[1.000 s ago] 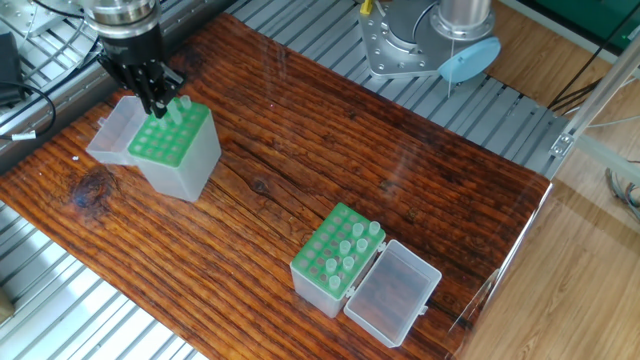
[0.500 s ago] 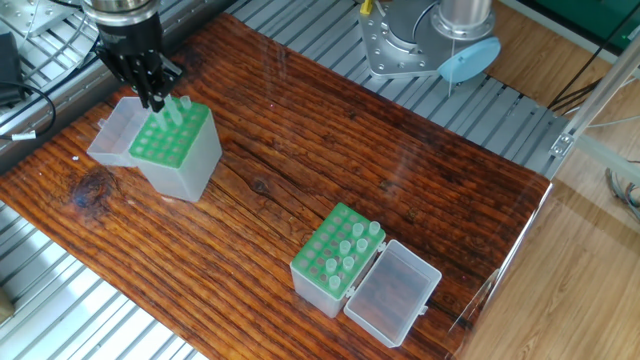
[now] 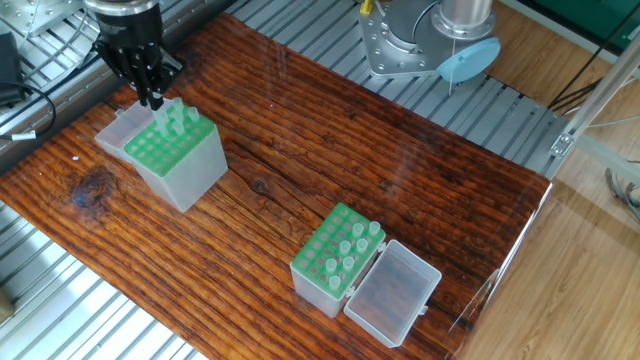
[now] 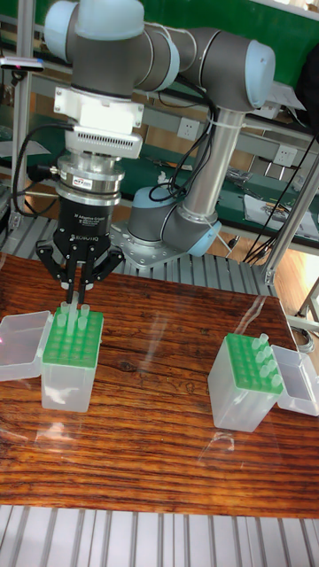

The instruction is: Transfer all large pipette tips from one holder to another

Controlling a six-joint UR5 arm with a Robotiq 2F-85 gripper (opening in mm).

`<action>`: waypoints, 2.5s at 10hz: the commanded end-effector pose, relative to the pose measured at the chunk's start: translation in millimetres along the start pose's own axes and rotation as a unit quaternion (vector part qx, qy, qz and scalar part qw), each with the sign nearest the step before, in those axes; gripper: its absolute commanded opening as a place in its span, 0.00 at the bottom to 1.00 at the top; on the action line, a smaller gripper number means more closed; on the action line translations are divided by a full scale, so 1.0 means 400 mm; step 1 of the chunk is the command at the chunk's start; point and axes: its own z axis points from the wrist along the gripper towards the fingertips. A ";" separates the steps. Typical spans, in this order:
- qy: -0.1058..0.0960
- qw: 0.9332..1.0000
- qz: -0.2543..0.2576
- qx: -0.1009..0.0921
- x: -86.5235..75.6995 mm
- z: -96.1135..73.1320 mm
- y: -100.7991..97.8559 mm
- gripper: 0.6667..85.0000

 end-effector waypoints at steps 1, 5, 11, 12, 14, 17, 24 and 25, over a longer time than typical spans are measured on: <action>-0.014 1.000 0.002 -0.007 -0.007 -0.020 0.016 0.00; -0.016 1.000 0.005 -0.009 -0.004 -0.037 0.042 0.00; -0.004 1.000 -0.002 0.002 0.023 -0.056 0.033 0.00; -0.003 1.000 -0.002 0.005 0.026 -0.057 0.030 0.00; 0.002 1.000 -0.004 0.010 0.030 -0.055 0.022 0.00; 0.004 1.000 -0.007 0.016 0.024 -0.037 0.011 0.00; 0.000 1.000 0.002 0.009 0.010 -0.018 0.036 0.00; -0.002 1.000 0.002 0.009 0.003 -0.013 0.037 0.00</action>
